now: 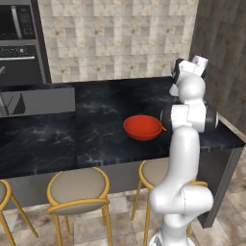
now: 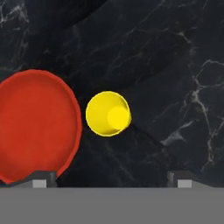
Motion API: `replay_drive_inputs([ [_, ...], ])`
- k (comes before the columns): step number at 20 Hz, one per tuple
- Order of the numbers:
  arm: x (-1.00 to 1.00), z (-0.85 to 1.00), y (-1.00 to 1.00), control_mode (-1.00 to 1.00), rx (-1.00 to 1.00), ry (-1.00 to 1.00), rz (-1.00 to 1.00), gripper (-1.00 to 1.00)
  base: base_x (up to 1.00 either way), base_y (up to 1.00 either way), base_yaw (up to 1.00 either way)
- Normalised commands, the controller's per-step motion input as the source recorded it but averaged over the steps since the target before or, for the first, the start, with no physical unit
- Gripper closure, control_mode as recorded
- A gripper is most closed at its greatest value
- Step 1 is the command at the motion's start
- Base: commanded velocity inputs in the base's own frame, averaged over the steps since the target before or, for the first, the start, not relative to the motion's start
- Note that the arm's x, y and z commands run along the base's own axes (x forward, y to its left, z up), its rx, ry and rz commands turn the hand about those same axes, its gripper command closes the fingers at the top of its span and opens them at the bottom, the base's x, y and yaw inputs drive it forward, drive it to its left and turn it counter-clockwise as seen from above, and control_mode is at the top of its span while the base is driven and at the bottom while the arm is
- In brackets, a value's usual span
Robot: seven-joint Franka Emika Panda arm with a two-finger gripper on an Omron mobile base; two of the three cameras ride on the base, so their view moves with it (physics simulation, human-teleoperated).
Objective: Place the cup inside the bowl on the dining table and move the bowl to any counter.
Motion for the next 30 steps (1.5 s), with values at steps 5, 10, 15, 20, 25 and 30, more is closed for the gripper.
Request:
replay_drive_inputs([
  [5, 0.42, -0.12, -0.04, -1.00, 0.03, 0.00, 0.08, -1.00, 0.00, 0.00, 0.00],
  [10, 0.42, -0.10, 0.00, -1.00, 0.01, 0.00, 0.07, -1.00, 0.00, 0.00, 0.00],
  [15, 0.18, -0.04, 0.00, -1.00, 0.00, 0.00, 0.05, -1.00, 0.00, 0.00, 0.00],
  [20, 0.00, -0.06, 0.00, -1.00, 0.00, 0.01, 0.02, -1.00, 0.00, 0.00, 0.00],
  [25, 0.00, -0.23, 0.00, -1.00, 0.00, 0.00, 0.00, -1.00, 0.00, 0.00, 0.00],
  [30, 0.00, -0.31, 0.00, -1.00, 0.00, 0.00, 0.00, -1.00, 0.00, 0.00, 0.00],
])
